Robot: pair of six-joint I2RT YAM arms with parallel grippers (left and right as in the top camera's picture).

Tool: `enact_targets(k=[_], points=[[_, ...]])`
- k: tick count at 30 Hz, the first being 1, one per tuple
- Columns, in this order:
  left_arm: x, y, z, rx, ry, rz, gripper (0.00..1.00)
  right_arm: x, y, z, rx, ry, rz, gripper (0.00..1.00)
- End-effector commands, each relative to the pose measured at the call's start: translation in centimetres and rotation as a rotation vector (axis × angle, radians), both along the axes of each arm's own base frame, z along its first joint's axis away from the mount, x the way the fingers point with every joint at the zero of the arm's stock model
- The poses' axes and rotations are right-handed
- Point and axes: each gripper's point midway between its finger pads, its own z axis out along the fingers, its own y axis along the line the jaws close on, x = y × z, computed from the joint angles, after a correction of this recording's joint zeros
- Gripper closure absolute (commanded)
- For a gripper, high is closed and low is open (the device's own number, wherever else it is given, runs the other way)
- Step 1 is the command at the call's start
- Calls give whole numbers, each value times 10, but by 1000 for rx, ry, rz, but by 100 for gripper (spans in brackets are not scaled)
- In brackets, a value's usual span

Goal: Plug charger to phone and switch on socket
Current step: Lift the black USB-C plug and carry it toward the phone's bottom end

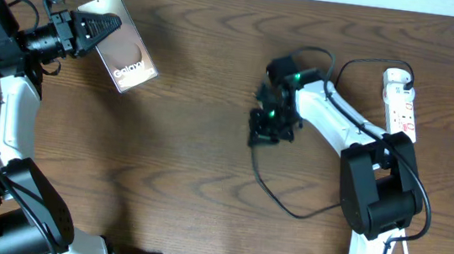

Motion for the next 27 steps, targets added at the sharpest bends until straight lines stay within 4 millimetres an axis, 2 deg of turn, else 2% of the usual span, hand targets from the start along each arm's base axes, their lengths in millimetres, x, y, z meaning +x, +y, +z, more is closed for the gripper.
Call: enact_targets(k=[1, 4, 5, 9, 17, 27], points=[[-6, -3, 7, -8, -12, -29, 93, -2, 48, 53, 384, -63, 195, 99], [-6, -6, 7, -8, -12, -35, 93, -10, 69, 87, 642, -112, 303, 99], [-6, -8, 7, -8, -12, -41, 93, -15, 77, 106, 782, -145, 356, 99], [-6, -16, 7, -7, -14, -61, 93, -21, 83, 133, 980, -214, 426, 99], [-8, -37, 7, 0, -28, -112, 93, -31, 90, 167, 1233, -353, 520, 99], [-5, -60, 4, 15, -33, -141, 93, -54, 118, 169, 1280, -391, 648, 99]])
